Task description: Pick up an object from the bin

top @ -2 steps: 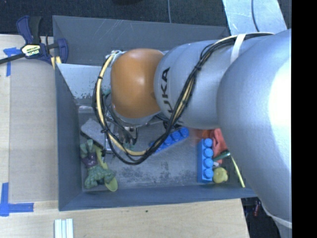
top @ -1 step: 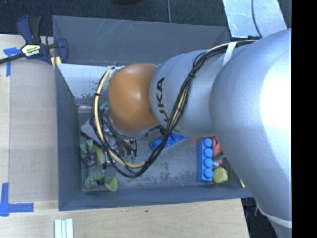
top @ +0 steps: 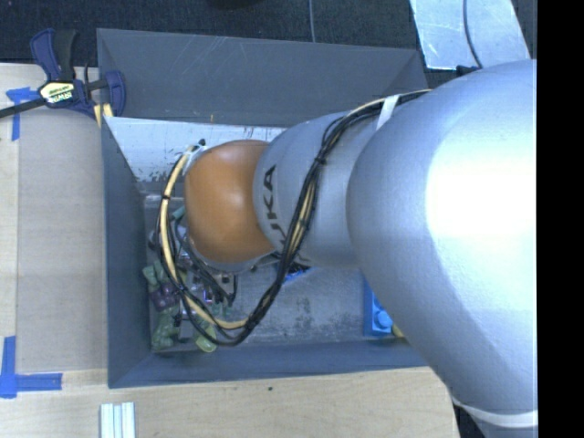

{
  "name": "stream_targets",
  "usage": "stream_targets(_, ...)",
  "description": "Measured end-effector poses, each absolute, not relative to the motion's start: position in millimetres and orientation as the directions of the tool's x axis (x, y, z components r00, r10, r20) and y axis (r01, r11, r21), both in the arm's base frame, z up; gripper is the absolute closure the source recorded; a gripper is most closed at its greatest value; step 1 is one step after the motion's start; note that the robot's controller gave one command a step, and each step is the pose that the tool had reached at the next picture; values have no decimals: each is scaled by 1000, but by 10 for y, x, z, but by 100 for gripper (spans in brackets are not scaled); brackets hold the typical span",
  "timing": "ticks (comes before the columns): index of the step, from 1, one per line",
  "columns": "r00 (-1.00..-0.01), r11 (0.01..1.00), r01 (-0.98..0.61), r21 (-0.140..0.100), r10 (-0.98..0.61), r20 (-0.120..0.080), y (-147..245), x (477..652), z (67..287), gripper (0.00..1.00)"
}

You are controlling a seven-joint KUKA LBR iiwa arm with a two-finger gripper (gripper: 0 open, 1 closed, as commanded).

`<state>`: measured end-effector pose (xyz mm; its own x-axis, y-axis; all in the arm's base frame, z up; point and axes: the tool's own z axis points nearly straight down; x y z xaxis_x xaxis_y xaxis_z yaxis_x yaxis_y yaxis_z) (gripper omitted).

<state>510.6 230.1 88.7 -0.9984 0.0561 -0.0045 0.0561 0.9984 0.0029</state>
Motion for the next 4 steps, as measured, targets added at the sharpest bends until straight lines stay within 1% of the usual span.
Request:
stream_targets(1, -997, 997, -77, 7, -77, -10, 1934, 5258, 797, 0)
stream_targets(2, -956, 956, -294, -3, -294, -9, 2186, 5185, 742, 0)
stream_targets(3, -964, 964, -266, 2, -266, -10, 1755, 5208, 717, 0)
stream_targets(4, -903, 903, -430, -3, -430, -10, 1773, 5225, 836, 0)
